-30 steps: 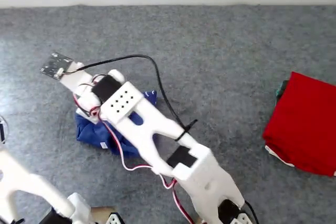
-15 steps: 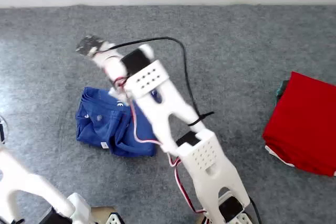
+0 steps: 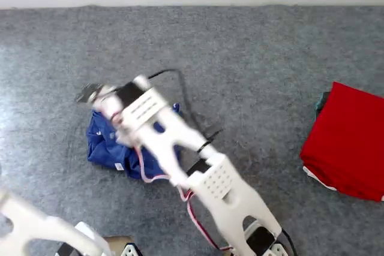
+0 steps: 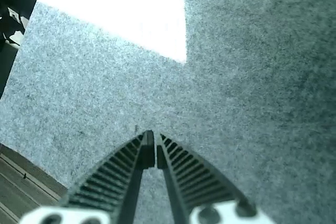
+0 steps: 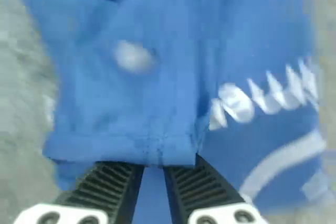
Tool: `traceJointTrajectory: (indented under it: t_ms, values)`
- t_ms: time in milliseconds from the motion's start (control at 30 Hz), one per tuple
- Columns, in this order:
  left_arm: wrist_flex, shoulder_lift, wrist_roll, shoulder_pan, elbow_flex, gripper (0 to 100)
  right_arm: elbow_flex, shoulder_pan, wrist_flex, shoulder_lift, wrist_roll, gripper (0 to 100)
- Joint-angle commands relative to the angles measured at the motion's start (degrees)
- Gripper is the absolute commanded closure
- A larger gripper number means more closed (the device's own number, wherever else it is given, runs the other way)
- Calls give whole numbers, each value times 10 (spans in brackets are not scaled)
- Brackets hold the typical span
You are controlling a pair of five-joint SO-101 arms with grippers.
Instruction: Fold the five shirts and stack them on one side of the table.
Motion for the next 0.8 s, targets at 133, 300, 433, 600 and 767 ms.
traceJointTrajectory:
  t_ms: [133,300,433,600,767]
  values:
    - [-3,-14,2,-41,-7,985,-144,-87,3,-30,4,989]
    - [-14,-13,2,-97,-5,985,-229,-50,81,-42,1,989]
    - [-12,-14,2,-111,-5,985,-225,9,80,-47,1,989]
    - [-10,-14,3,-110,-5,985,-158,34,80,-34,1,989]
    - [-3,-15,3,-112,-5,985,-83,-31,39,3,0,989]
